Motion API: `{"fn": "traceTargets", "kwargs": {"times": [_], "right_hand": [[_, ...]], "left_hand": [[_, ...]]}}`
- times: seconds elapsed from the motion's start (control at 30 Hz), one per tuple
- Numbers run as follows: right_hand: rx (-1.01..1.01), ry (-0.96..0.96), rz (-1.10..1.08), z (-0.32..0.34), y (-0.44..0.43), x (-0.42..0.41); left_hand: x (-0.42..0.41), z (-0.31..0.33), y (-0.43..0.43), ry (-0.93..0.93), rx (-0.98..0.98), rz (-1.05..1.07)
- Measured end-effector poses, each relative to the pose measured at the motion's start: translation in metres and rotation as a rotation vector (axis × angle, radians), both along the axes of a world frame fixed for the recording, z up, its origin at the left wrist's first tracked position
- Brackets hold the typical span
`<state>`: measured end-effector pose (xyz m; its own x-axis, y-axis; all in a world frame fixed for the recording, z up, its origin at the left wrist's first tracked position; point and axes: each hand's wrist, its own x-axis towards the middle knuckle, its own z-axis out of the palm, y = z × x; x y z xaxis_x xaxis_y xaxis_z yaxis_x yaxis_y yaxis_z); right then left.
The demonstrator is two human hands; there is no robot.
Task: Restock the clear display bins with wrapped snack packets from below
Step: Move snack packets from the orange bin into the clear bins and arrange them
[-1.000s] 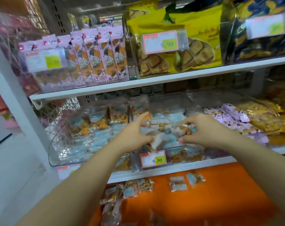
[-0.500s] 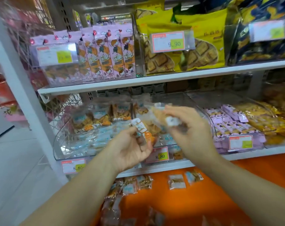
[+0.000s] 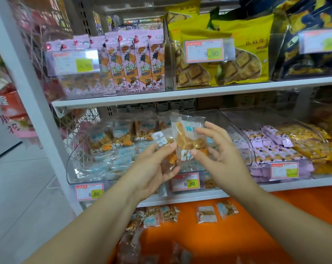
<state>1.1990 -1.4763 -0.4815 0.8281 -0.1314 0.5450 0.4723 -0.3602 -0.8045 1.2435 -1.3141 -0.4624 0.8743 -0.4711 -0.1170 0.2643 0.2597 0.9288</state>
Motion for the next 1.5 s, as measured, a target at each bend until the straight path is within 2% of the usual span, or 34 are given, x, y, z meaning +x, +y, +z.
{"fn": "traceTargets", "kwargs": {"times": [0.1,0.23,0.3,0.4,0.43,0.53,0.7,0.87,1.03,1.1,1.2,1.27,1.5], "right_hand": [[0.014,0.058,0.007,0.000,-0.003,-0.001],[-0.145,0.091,0.002,-0.003,-0.006,-0.002],[-0.054,0.143,0.038,-0.002,-0.007,0.000],[0.208,0.217,0.086,0.005,-0.011,0.003],[0.218,0.216,0.083,0.007,-0.012,0.002],[0.091,0.168,0.087,0.008,-0.010,-0.005],[0.032,0.186,0.090,0.000,-0.005,-0.004],[-0.034,0.209,0.076,-0.002,-0.003,-0.005],[-0.182,0.245,0.096,-0.004,0.000,-0.009],[-0.110,0.271,0.117,-0.004,-0.002,-0.009],[0.185,0.422,0.199,-0.004,-0.008,-0.007],[0.300,0.524,0.265,-0.004,-0.010,-0.008],[0.247,0.476,0.287,0.005,-0.012,-0.011]], "left_hand": [[-0.002,0.000,-0.001,-0.052,-0.023,0.007],[-0.003,-0.002,-0.002,-0.136,-0.003,0.051],[-0.003,-0.002,-0.003,-0.155,-0.023,0.074],[0.000,-0.003,-0.002,-0.183,-0.037,0.139],[0.000,-0.002,-0.001,-0.191,-0.041,0.153],[-0.002,-0.005,-0.001,-0.189,-0.020,0.119],[-0.003,-0.006,-0.001,-0.042,-0.046,0.016],[-0.007,-0.010,-0.002,-0.145,0.152,0.006],[-0.007,-0.011,-0.004,-0.154,0.226,0.040],[-0.006,-0.012,-0.003,-0.169,0.271,0.047],[0.000,-0.015,0.000,-0.197,0.297,0.055],[0.001,-0.017,0.001,-0.214,0.304,0.040],[0.003,-0.011,0.007,-0.368,0.337,-0.111]]}}
